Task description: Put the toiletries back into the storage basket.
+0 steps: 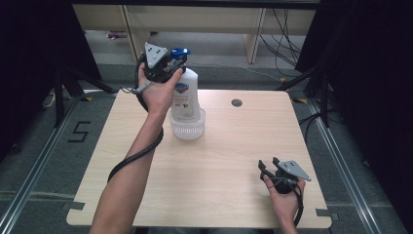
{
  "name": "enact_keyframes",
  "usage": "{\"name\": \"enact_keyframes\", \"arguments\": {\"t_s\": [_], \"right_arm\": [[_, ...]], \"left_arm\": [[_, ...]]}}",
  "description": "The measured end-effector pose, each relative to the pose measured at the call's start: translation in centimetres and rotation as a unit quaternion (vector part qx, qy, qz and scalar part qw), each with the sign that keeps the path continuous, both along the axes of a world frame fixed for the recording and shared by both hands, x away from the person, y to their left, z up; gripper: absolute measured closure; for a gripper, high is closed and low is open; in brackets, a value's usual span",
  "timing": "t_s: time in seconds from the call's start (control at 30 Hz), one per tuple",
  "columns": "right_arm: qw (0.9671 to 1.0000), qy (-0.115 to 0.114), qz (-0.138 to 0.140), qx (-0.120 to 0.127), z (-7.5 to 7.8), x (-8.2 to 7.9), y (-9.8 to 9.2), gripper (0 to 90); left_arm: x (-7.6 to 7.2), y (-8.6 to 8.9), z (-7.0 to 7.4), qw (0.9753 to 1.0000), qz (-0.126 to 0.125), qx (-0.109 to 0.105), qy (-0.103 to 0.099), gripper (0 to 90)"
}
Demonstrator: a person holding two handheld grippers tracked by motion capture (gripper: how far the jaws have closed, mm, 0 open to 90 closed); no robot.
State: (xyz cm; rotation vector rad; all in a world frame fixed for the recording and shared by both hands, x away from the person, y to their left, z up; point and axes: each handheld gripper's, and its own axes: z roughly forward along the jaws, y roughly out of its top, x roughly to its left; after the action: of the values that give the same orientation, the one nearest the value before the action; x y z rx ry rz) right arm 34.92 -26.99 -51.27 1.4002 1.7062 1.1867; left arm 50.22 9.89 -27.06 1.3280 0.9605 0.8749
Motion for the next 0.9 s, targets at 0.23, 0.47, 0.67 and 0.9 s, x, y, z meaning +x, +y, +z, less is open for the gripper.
{"name": "enact_keyframes", "arguments": {"t_s": [0.23,0.47,0.67,0.9], "right_arm": [[1.0,0.003,-0.001,0.002,0.0,0.0,0.0,40.5],[1.0,-0.001,0.0,-0.002,0.0,0.0,0.0,40.5],[1.0,0.004,0.001,0.001,0.0,0.0,0.0,40.4],[1.0,0.004,0.001,0.001,0.0,0.0,0.0,40.5]], "left_arm": [[0.2,-0.1,-0.2,1.0,-0.001,-0.001,0.004,59.8],[0.4,-0.1,-0.7,1.0,-0.001,0.002,0.008,59.8],[0.5,-0.2,-1.1,0.9999,-0.001,0.005,0.013,59.8],[0.5,-0.3,-1.6,0.9998,-0.002,0.005,0.018,59.8]]}}
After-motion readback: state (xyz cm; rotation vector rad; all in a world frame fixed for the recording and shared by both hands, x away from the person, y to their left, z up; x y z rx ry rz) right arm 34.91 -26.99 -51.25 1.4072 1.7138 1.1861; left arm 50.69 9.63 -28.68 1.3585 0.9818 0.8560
